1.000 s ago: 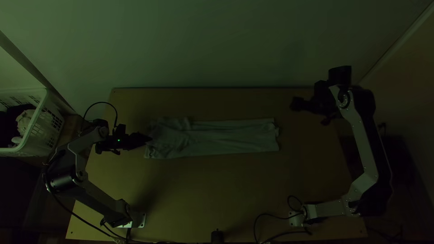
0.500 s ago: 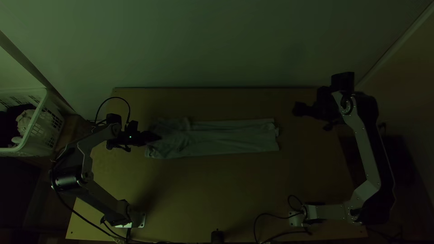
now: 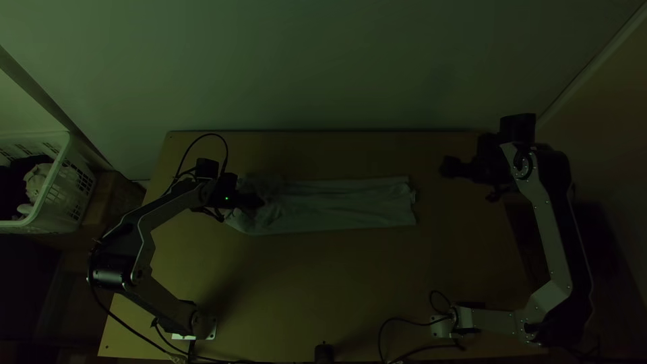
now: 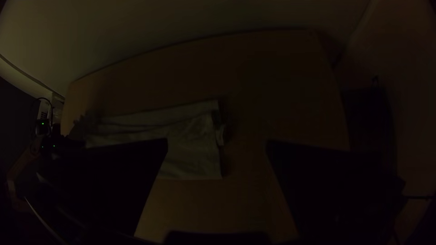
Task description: Fold the t-shirt
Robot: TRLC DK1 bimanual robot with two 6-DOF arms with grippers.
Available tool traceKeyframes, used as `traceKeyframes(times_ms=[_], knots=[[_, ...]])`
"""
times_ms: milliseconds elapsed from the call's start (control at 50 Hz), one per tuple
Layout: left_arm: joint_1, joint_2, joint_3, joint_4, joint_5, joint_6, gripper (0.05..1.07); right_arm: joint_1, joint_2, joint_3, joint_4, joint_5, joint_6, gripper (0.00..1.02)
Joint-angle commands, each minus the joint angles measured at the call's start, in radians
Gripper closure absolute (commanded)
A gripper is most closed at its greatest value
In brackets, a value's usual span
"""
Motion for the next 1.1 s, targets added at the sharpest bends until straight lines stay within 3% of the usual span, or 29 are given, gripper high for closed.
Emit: traceKeyframes(times_ms=[0,80,100,320,500,880,1080], knots=[[-0.034,-0.007,-0.059,-0.042,-0.027,-0.067,0.59,-0.007,-0.025,-0.03,0.007,-0.006,0.004,0.03],[-0.035,-0.039,-0.068,-0.01,-0.073,-0.111,0.99,-0.004,-0.028,-0.044,0.018,-0.008,0.007,0.03],[-0.034,-0.045,-0.066,-0.007,-0.081,-0.113,1.05,-0.004,-0.03,-0.047,0.023,-0.008,0.007,0.03],[0.026,-0.131,-0.033,-0.041,-0.087,-0.131,1.05,0.0,-0.031,-0.084,0.066,-0.008,0.01,0.03],[0.152,-0.16,0.015,-0.073,-0.095,-0.092,1.05,-0.003,-0.031,-0.112,0.133,-0.006,0.0,0.03],[0.428,-0.142,0.096,-0.156,-0.171,0.186,1.05,-0.027,-0.057,-0.22,0.265,0.006,-0.008,0.03],[0.448,-0.151,0.28,-0.415,-0.199,0.258,1.05,-0.027,-0.071,-0.267,0.296,0.006,-0.008,0.03]])
